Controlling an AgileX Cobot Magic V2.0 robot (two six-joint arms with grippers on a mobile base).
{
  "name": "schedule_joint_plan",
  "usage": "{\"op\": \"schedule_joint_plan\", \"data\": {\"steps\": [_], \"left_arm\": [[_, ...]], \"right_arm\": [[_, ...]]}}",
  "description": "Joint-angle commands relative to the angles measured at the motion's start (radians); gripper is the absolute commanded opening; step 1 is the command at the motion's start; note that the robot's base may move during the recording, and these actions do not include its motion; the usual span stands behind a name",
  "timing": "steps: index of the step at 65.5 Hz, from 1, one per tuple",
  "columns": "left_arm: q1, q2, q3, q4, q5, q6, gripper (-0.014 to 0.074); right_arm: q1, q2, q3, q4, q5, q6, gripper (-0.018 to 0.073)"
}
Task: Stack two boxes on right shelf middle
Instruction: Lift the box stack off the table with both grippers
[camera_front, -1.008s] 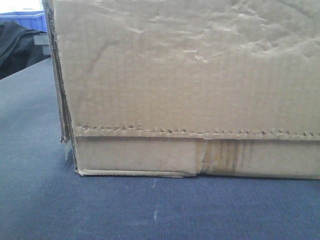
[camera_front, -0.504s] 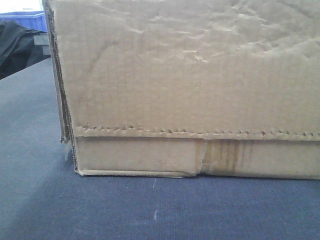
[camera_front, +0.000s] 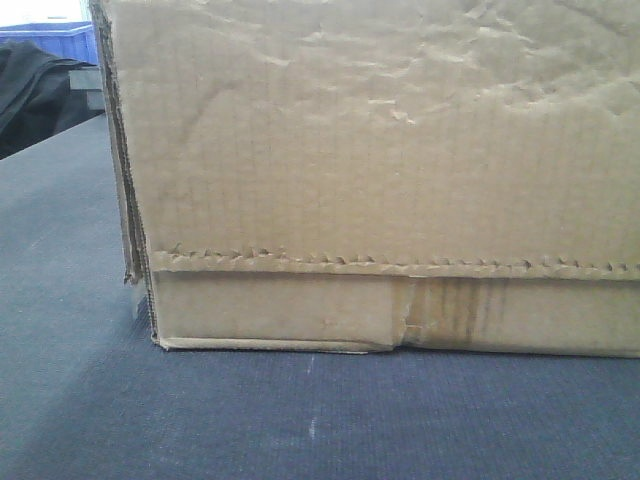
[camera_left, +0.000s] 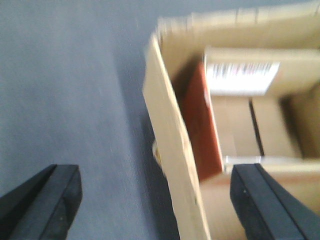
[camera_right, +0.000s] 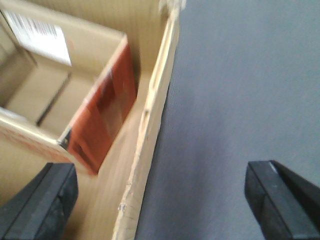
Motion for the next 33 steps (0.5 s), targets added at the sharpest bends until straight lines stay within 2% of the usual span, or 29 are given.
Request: {"op": "schedule_joint_plan", "data": {"steps": [1,14,33], "left_arm": [[0.005,-0.008,0.057,-0.026,-0.008,0.006,0.0498],[0.003,-0.006,0.189,-0.093,-0.008,0.007,0.0498],[-0.03,-0.002,0.272,-0.098,-0.082,0.007,0.0498]], "right_arm": [[0.001,0.048,-0.018,0.034,0.018,-0.002,0.057],[0.001,0.15,-0.018,0.049,0.044,-0.002,0.057],[0.001,0.285,-0.018,0.056,0.041,-0.005,0.057]]}}
